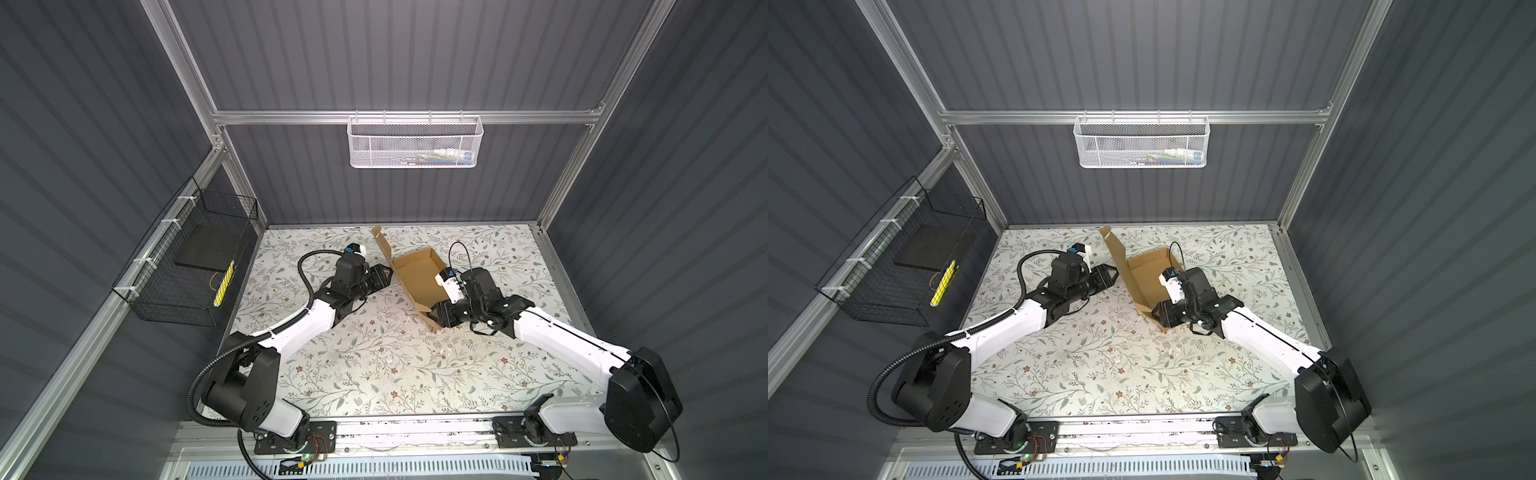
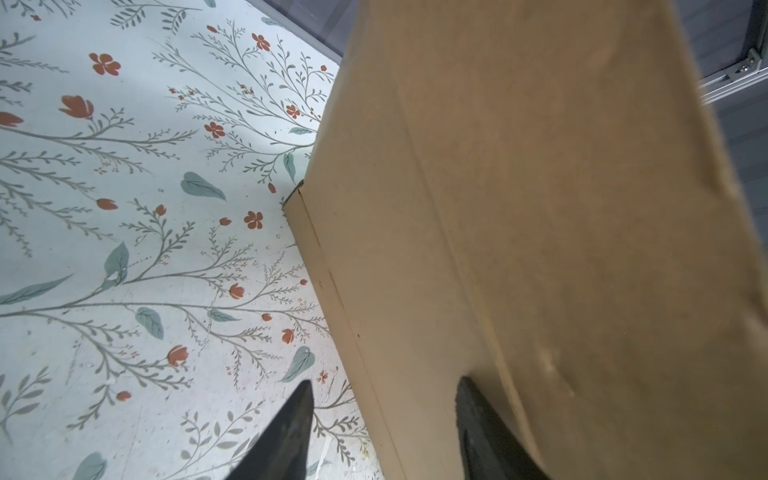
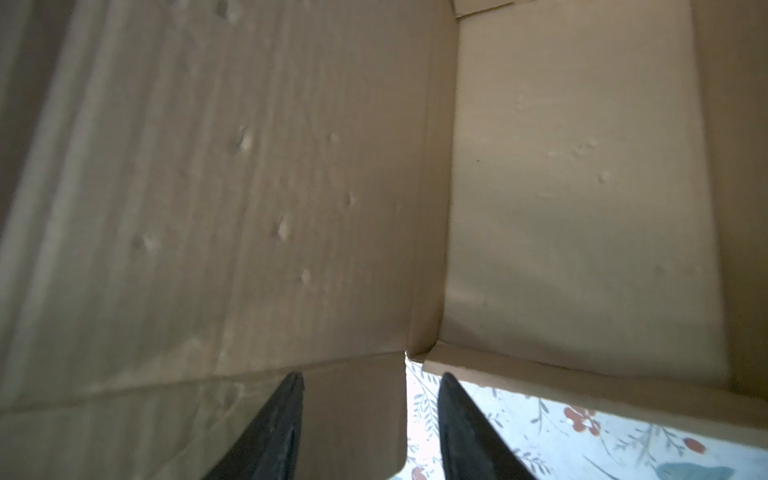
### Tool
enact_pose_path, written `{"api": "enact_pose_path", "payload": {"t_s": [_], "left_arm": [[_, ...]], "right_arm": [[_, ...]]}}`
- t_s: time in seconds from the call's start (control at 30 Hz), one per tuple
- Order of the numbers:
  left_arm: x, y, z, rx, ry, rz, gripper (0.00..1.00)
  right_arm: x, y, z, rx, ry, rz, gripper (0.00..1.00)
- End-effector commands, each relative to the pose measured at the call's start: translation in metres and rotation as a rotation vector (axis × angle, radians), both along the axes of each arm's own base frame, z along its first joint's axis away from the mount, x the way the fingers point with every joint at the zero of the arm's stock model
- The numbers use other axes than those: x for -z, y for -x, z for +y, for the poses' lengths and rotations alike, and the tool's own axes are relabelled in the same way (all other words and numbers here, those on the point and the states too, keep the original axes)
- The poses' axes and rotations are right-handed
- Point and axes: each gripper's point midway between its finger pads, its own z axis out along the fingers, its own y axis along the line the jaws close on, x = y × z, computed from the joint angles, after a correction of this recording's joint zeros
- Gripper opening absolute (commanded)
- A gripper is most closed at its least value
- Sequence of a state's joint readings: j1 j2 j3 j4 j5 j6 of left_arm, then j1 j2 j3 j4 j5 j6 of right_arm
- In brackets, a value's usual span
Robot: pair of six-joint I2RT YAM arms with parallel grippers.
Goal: Fold the paper box
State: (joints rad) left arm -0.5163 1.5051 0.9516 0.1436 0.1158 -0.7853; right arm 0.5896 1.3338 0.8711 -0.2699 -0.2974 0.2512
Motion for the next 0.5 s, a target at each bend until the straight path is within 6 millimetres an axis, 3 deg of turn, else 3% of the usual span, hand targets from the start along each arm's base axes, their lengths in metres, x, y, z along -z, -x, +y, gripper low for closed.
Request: {"api": "enact_pose_path", "payload": {"t_s": [0.0,0.47], "left_arm": [[-0.009,-0.013,-0.002,-0.003,-0.027,-0.038,0.55],[-0.015,-0.043,-0.009,-0.007,-0.034,-0.064,0.55]], "right_arm": [[-0.006,0.001,0.01,-0.02,-0.024,-0.038,0.54],[-0.017,0.0,0.059,-0.069,-0.129,-0.067,0.54]]}}
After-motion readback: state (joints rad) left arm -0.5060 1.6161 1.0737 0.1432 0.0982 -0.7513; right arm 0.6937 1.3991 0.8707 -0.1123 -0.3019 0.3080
